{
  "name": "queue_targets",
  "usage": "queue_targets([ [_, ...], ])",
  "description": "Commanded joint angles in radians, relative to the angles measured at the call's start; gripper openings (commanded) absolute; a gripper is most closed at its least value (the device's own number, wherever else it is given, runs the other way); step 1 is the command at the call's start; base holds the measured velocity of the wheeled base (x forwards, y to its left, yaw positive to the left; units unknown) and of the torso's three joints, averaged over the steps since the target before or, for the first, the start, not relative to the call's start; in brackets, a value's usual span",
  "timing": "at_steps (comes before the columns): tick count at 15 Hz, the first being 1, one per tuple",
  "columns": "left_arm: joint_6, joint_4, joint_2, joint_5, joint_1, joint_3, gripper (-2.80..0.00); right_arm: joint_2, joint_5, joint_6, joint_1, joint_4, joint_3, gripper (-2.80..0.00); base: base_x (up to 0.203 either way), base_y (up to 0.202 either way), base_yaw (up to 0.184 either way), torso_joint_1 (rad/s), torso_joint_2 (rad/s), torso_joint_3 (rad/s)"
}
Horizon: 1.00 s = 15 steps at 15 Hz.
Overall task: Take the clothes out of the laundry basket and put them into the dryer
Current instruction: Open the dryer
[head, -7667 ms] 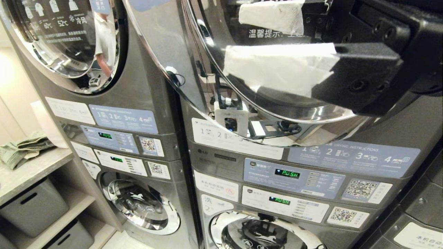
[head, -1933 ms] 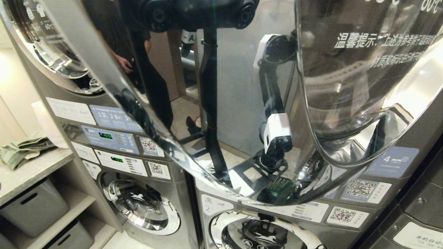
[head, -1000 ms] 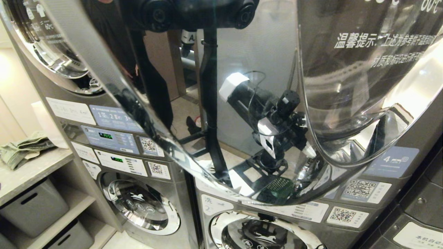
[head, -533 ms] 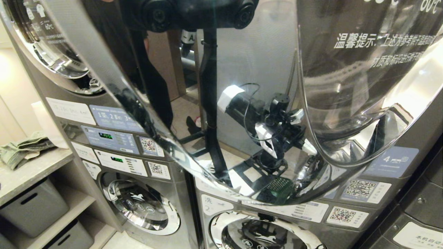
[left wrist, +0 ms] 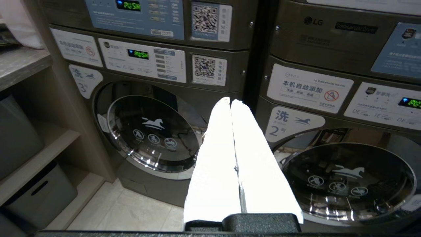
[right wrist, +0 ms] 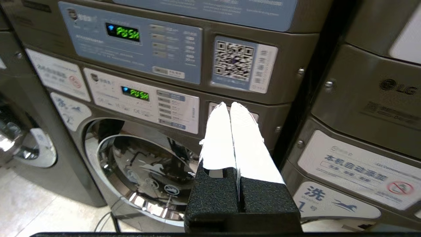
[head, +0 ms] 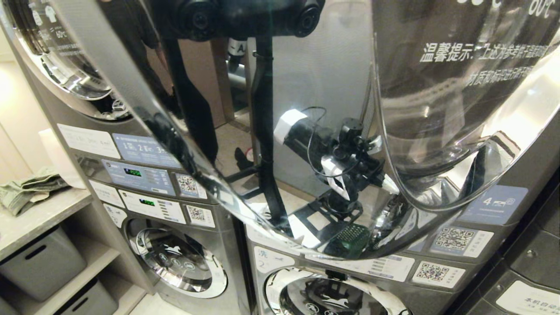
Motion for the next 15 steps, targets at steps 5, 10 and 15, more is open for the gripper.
queue_targets([
  [5, 0.0, 0.0, -0.001, 0.0, 0.0, 0.0, -2.8, 0.0, -0.019, 0.016, 0.0, 0.008, 0.0, -2.8, 0.003, 0.005, -0.076, 0.002, 0.0, 0.001],
  [10, 0.0, 0.0, -0.001, 0.0, 0.0, 0.0, -2.8, 0.0, -0.019, 0.028, 0.0, 0.007, 0.0, -2.8, 0.0, 0.007, -0.172, 0.003, 0.0, 0.004],
  [15, 0.0, 0.0, -0.001, -0.001, 0.0, 0.0, -2.8, 0.0, -0.02, 0.051, 0.0, 0.007, 0.0, -2.8, 0.0, 0.002, -0.04, 0.0, 0.0, 0.001],
])
